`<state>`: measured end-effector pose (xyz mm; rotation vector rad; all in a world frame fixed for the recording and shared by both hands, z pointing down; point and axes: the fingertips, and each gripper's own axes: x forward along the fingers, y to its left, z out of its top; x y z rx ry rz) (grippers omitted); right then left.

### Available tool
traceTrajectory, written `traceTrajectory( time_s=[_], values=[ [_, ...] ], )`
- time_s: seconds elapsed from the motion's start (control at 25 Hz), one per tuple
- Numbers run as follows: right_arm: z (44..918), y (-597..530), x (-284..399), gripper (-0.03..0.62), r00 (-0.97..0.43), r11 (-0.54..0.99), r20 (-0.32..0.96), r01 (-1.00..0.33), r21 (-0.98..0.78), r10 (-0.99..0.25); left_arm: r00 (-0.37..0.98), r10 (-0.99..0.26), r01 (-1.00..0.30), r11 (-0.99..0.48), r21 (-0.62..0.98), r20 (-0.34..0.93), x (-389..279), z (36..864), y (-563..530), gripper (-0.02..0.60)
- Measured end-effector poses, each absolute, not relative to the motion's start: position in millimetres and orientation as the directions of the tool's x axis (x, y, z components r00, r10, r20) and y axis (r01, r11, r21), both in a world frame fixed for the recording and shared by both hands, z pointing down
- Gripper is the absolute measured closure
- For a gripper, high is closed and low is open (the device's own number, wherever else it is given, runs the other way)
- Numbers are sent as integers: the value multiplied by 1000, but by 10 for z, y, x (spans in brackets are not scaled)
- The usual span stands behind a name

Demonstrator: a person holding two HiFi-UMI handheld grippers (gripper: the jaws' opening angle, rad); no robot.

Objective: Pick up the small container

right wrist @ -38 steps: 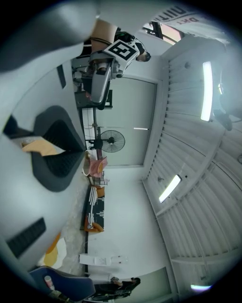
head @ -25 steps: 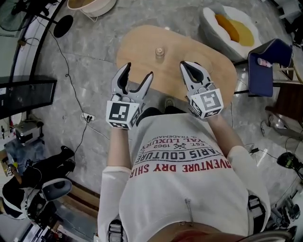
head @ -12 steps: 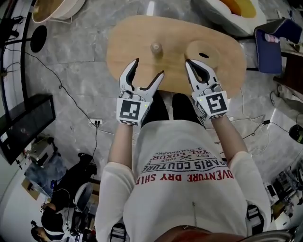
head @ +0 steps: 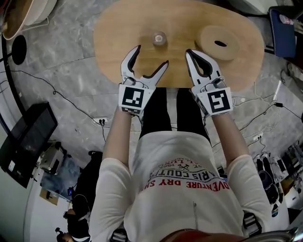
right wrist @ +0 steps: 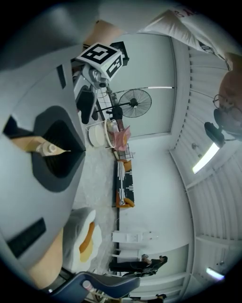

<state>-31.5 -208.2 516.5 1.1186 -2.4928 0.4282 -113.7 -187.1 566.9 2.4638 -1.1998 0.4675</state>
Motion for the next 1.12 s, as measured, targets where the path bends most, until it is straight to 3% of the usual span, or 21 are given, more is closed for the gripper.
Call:
traceTrajectory(
  time_s=[0.52,1.12],
  values=[
    [6325,-2356,-303,607,-588,614,420,-785,-90,-691,559,-717,-806,-587,71,415,-1032,7116,-2168,122],
    [6716,-2397,-304,606,-592,601,418,-789,-125,-689,579,-704,-776,-631,13,411,-720,7544,-2503,114]
  ],
)
